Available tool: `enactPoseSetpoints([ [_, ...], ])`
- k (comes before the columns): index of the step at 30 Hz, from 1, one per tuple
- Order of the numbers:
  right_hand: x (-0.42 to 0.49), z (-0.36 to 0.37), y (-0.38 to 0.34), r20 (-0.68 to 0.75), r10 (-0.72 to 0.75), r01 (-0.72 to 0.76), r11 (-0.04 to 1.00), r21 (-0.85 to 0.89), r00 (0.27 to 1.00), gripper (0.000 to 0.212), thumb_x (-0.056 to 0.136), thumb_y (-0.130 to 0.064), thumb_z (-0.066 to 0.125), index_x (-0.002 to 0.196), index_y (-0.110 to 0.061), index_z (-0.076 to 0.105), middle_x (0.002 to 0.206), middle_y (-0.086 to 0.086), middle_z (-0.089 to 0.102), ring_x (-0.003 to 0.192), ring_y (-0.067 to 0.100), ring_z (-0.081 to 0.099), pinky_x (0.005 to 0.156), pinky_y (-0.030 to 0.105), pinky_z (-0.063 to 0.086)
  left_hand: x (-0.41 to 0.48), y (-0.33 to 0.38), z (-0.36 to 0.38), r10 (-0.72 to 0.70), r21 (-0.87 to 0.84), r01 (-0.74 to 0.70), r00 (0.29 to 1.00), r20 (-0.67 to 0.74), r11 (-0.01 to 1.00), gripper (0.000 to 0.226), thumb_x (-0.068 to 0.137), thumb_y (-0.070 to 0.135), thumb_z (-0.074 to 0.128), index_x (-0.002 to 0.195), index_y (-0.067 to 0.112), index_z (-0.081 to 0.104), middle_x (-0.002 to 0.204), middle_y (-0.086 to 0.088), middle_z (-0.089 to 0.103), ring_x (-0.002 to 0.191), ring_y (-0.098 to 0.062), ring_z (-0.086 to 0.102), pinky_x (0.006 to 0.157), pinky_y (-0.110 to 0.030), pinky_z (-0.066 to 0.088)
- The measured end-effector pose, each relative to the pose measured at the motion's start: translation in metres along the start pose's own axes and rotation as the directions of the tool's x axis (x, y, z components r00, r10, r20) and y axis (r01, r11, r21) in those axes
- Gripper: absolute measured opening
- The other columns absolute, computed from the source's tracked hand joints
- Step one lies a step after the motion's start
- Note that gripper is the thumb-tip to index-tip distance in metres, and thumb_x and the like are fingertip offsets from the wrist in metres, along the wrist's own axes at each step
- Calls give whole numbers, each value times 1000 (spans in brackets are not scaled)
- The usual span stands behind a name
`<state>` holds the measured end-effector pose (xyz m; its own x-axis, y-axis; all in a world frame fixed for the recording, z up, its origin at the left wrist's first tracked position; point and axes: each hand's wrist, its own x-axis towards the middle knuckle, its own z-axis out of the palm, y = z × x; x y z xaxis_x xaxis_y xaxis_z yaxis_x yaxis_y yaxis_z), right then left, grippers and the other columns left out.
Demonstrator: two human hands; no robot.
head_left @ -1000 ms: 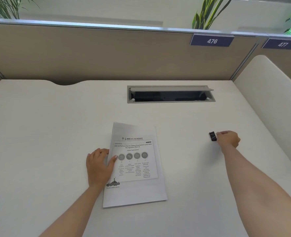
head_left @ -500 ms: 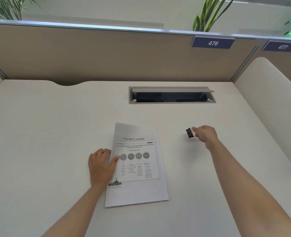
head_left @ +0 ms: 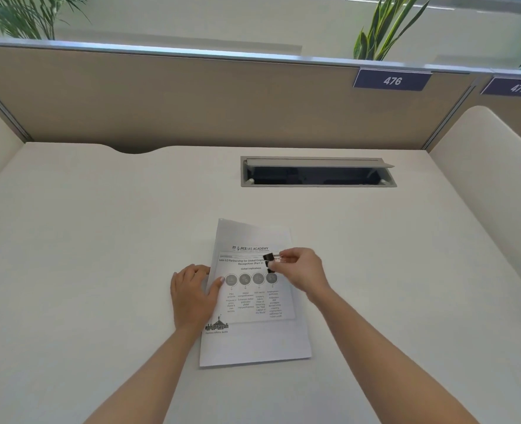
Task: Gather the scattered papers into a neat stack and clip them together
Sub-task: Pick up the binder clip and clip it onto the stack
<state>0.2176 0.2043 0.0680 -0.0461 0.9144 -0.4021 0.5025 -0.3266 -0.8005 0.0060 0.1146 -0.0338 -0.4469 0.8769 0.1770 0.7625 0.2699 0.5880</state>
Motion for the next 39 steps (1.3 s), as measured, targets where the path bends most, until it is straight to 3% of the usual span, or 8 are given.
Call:
enactPoseSetpoints([
  [2,-7,14,0,17,-68,69,997,-47,998,44,73,-20,81,112,-12,64,98,2,64,88,11,65,61,8,45,0,1,-1,-5,-5,5,1000,-8,1000,30,82,40,68,97,14,64,103,0,62,112,-25,53,110,-48,29],
  [9,-21,43,12,17,-319,305,887,-347,948,39,87,-23,64,122,-11,54,114,6,64,107,22,59,88,34,49,0,2,0,-41,9,42,999,-30,999,32,80,43,71,97,17,63,106,2,57,110,-17,40,106,-42,32],
  [12,-23,52,20,-4,-345,340,926,-165,939,39,83,-21,69,119,-11,59,110,4,66,101,17,63,89,29,52,1,2,-1,-54,6,54,998,-22,998,33,79,44,71,97,18,62,106,3,57,111,-17,40,107,-43,31],
  [16,-25,58,31,-103,-186,206,950,236,977,34,80,-11,74,111,-15,64,106,0,69,98,11,67,87,20,53,2,3,-2,-57,3,58,998,-14,998,33,79,44,71,96,17,63,107,3,58,112,-18,42,108,-45,30],
  [19,-24,60,39,-153,-123,171,915,365,981,30,81,-7,72,108,-18,64,102,1,70,96,9,68,83,16,54,2,2,-2,-60,-1,60,998,-9,998,33,79,45,70,97,18,63,106,3,58,112,-18,42,109,-43,30],
  [24,-20,63,47,-189,-71,154,868,471,979,32,82,-3,71,112,-8,65,104,7,70,95,12,69,78,12,53,2,2,-1,-65,2,65,998,-4,998,35,79,46,70,98,17,63,106,2,58,114,-19,41,108,-42,29],
  [33,-12,65,54,-205,-68,159,866,473,976,27,81,3,70,105,-9,67,92,3,71,77,-5,68,73,8,51,20,10,-10,-174,-23,178,977,122,984,42,78,52,68,107,21,66,115,0,60,124,-27,38,105,-38,23],
  [39,-12,64,55,-205,-65,158,866,474,977,23,81,-1,71,102,-9,69,92,2,72,85,6,68,73,9,51,71,31,-20,-237,-170,280,942,237,945,39,92,50,51,106,16,63,111,-3,67,114,-30,50,92,-39,40],
])
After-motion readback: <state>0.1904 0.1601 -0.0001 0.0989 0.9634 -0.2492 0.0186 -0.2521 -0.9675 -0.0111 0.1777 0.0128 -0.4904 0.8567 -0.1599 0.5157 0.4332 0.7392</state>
